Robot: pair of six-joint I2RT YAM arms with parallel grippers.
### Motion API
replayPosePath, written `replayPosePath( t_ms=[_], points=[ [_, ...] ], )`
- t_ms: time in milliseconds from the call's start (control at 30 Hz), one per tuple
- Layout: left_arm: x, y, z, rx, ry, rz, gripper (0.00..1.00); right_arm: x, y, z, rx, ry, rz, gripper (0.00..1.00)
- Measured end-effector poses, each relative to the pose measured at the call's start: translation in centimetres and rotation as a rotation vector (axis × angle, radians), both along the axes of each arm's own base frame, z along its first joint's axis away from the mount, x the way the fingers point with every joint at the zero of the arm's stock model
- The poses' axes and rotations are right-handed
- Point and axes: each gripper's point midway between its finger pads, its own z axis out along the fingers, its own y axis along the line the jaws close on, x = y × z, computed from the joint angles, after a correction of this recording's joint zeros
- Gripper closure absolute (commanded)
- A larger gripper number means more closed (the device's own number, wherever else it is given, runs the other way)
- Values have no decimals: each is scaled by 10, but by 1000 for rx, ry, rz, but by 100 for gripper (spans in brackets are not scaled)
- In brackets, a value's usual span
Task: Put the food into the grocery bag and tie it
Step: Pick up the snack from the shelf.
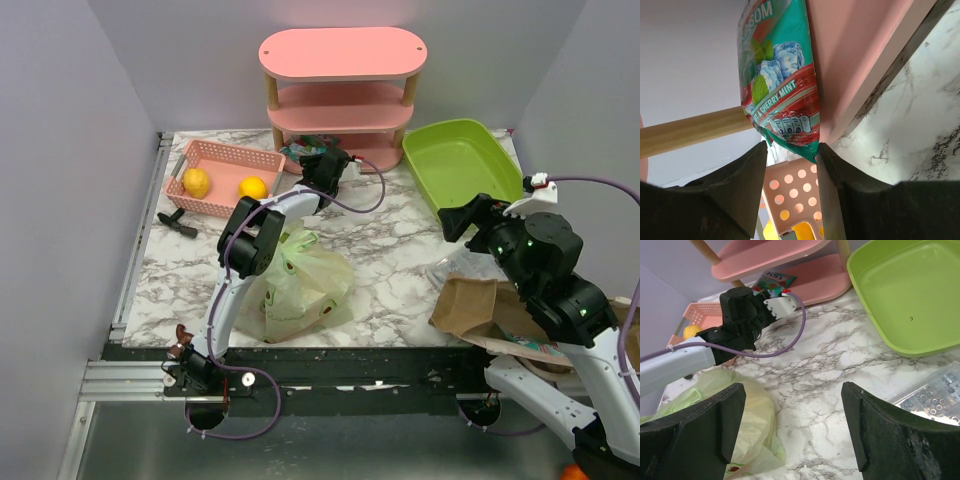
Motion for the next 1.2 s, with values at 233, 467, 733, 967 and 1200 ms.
replayPosePath(
  t_ms=[233,467,733,967,1200],
  points=[
    [2,-2,-2,-10,8,3,54,0,0,-1,-1,1,0,15],
    [5,-5,-10,-6,19,-3,55,1,0,-3,-6,3,1,15],
    [6,-4,-12,21,30,-22,60,3,1,-4,-21,1,4,15],
    [6,-6,-15,43,42,-39,63,4,1,-5,-25,-1,5,14],
    [6,-7,-16,46,48,-41,80,4,1,-6,-29,2,6,14]
  ],
)
